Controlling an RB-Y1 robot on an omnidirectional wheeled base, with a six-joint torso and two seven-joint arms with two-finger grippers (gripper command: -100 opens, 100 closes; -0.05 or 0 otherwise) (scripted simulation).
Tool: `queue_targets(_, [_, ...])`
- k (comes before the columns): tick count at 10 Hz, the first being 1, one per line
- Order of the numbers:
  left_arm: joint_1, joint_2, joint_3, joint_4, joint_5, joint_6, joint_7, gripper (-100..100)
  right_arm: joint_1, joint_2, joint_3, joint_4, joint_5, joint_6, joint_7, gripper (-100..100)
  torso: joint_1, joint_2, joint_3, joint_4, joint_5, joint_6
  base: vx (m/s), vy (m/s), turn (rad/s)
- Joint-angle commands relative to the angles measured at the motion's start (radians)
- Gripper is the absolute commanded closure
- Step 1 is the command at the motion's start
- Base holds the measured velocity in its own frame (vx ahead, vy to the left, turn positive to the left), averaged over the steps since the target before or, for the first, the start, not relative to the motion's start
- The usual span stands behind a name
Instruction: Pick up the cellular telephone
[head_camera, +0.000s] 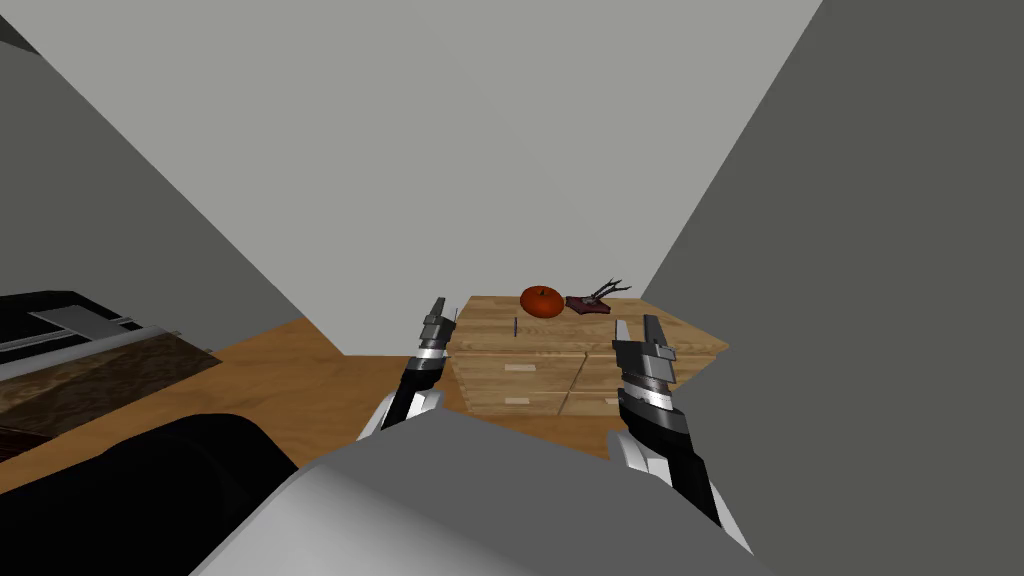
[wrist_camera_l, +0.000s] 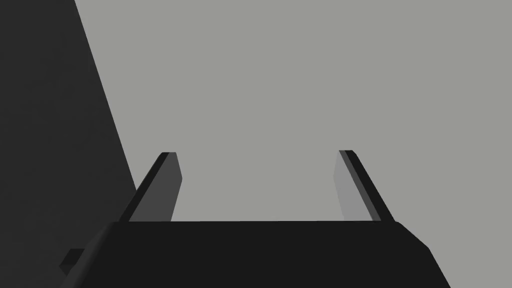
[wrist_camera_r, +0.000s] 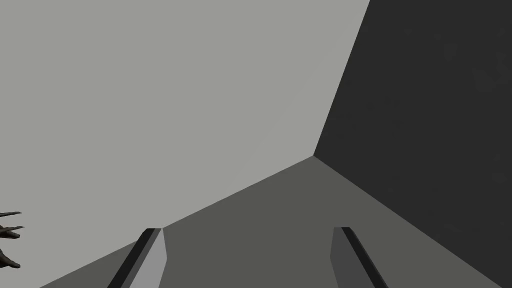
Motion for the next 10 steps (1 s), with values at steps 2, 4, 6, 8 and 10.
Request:
queue_targets(2, [-0.026,0.068,0.013,0.021,0.001,0.046,0.008,-100,0.000,0.000,0.000,0.000,0.000,0.000,0.000,0,0.000,0.000,0.000,0.000,0.000,0.000,-0.012,-0.008,-0.009])
queue_targets(4, [-0.065,0.125,0.031,0.051,0.002,0.101,0.019,-100,0.000,0.000,0.000,0.000,0.000,0.000,0.000,0,-0.001,0.001,0.001,0.000,0.000,0.000,-0.028,-0.018,-0.013])
queue_targets(6, [-0.090,0.151,0.042,0.071,0.003,0.150,0.026,-100,0.000,0.000,0.000,0.000,0.000,0.000,0.000,0,-0.001,0.001,0.001,0.000,0.000,0.000,-0.023,-0.013,-0.009])
queue_targets(8, [-0.118,0.176,0.054,0.093,0.004,0.196,0.034,-100,0.000,0.000,0.000,0.000,0.000,0.000,0.000,0,0.000,0.001,0.001,0.000,0.000,0.000,-0.024,-0.010,-0.010])
queue_targets(10, [-0.149,0.200,0.067,0.118,0.006,0.238,0.042,-100,0.000,0.000,0.000,0.000,0.000,0.000,0.000,0,0.000,0.001,0.001,0.000,0.000,0.000,-0.024,-0.012,-0.012])
